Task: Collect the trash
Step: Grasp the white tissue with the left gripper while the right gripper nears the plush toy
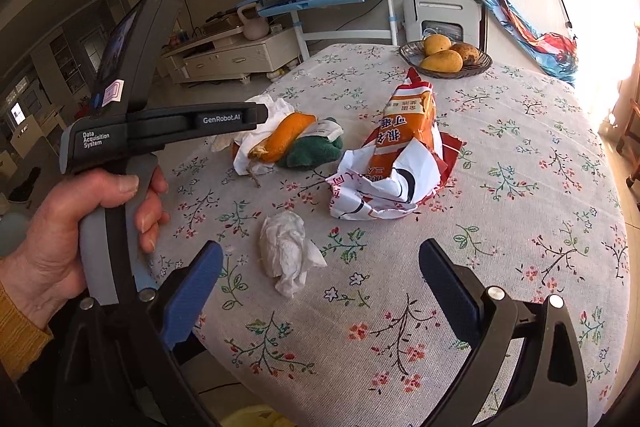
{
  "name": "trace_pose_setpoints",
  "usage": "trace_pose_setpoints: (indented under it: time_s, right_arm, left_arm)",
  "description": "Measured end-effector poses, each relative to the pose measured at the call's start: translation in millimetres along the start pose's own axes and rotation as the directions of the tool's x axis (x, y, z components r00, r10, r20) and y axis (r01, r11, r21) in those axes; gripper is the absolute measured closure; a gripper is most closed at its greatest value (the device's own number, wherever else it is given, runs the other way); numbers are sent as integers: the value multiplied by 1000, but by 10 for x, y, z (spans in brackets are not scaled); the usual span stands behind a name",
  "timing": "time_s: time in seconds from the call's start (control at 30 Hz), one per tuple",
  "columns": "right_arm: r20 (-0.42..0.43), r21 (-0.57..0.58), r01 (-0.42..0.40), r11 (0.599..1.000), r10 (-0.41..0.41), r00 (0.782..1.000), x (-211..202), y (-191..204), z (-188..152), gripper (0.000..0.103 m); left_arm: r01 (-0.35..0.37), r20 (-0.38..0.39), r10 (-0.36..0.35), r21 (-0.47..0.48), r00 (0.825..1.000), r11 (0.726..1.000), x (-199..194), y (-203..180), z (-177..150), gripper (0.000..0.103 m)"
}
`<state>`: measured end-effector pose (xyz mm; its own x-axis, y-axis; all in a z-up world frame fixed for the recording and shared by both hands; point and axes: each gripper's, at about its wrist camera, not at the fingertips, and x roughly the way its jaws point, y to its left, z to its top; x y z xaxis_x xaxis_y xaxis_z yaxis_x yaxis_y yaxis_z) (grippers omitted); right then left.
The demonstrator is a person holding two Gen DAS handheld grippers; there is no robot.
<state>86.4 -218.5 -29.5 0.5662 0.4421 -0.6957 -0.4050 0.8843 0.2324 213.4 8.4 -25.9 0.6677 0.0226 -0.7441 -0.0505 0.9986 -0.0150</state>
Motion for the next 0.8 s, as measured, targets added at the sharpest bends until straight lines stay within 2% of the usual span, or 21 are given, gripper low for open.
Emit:
trace_pose_setpoints:
  time_s: [0.03,0.1,0.17,0.23,0.33,0.47,0.57,0.63,0.73,0.77,0.8]
  right_arm:
    - [-2,-2,-2,1000,2,1000,11,5,7,8]
    - [-3,-3,-2,1000,2,1000,27,11,19,8]
    - [-5,2,-2,1000,2,1000,39,1,24,8]
    - [-8,11,-3,1000,3,1000,49,-18,27,8]
    - [-4,22,-1,1000,1,1000,42,-42,28,8]
    - [62,28,9,1000,-11,998,-85,-55,69,8]
    - [110,19,13,1000,-15,994,-174,-34,124,8]
    - [112,12,9,1000,-11,994,-169,-4,149,8]
    - [94,0,3,1000,-3,996,-104,53,146,8]
    - [86,-5,1,1000,0,996,-84,73,139,8]
    - [80,-10,-2,1000,2,997,-71,93,126,8]
  left_arm:
    - [4,-3,-4,9,1000,1000,16,-17,5,48]
    - [24,-24,-23,21,999,999,59,-57,10,71]
    - [40,-44,-38,39,998,998,90,-85,4,86]
    - [58,-23,-57,35,998,998,42,-88,17,92]
    - [107,50,-107,1,993,994,-144,-21,66,97]
    - [184,162,-174,-49,971,982,-416,125,117,97]
    - [215,202,-195,-80,960,973,-527,227,122,97]
    - [218,201,-196,-93,960,971,-541,282,143,97]
    - [202,128,-189,-100,974,974,-392,288,130,95]
    - [201,84,-193,-100,978,975,-308,262,118,81]
    - [194,39,-191,-101,981,976,-219,228,101,59]
